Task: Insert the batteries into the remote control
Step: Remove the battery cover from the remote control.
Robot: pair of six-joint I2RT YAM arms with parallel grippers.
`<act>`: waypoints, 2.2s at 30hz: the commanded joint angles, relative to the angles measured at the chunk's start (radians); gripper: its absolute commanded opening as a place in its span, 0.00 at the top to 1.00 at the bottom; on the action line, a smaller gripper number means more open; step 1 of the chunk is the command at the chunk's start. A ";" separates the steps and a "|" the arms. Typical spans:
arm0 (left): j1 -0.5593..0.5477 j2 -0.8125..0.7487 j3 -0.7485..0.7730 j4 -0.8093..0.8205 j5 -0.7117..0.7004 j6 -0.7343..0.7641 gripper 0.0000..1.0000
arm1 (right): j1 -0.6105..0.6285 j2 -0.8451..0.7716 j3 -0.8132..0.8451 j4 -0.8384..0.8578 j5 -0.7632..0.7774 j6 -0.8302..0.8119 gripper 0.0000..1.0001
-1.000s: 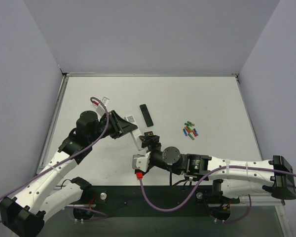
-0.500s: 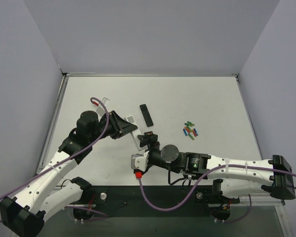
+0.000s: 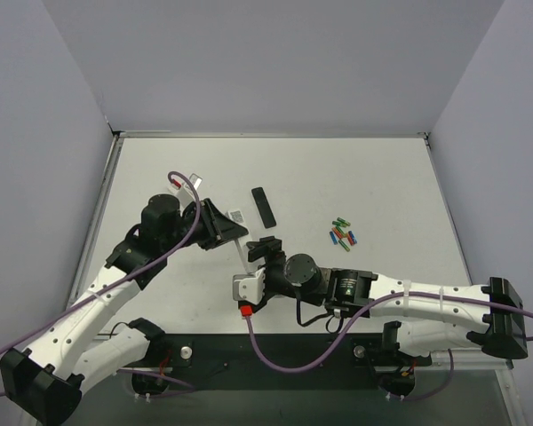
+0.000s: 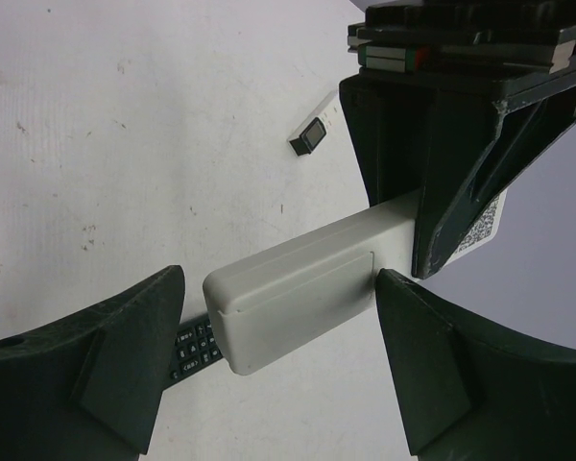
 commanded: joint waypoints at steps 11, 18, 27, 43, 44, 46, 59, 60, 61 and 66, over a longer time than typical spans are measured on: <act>-0.005 0.010 0.076 0.052 0.069 0.003 1.00 | -0.015 0.034 0.046 -0.092 -0.068 0.041 0.37; -0.005 0.013 0.074 0.076 0.080 -0.012 1.00 | -0.006 0.049 0.048 -0.101 -0.105 0.049 0.44; -0.005 -0.002 0.085 0.079 0.094 -0.020 1.00 | -0.006 0.081 0.071 -0.168 -0.131 0.066 0.57; 0.006 -0.053 -0.068 0.199 0.011 -0.111 1.00 | 0.001 0.037 0.039 -0.132 -0.096 0.122 0.48; 0.006 -0.059 -0.083 0.213 0.010 -0.129 1.00 | -0.002 0.034 0.037 -0.119 -0.093 0.122 0.46; 0.006 -0.068 -0.117 0.242 -0.001 -0.146 1.00 | -0.008 0.031 0.036 -0.107 -0.091 0.128 0.40; 0.009 -0.097 -0.189 0.269 -0.055 -0.175 1.00 | -0.020 -0.024 0.045 -0.064 -0.113 0.159 0.20; 0.011 -0.097 -0.196 0.272 -0.061 -0.175 1.00 | -0.020 -0.029 0.045 -0.067 -0.117 0.162 0.20; 0.014 -0.097 -0.197 0.274 -0.064 -0.177 1.00 | -0.020 -0.035 0.045 -0.072 -0.120 0.167 0.20; 0.029 -0.100 -0.219 0.312 -0.072 -0.180 1.00 | -0.020 -0.075 0.042 -0.089 -0.136 0.236 0.20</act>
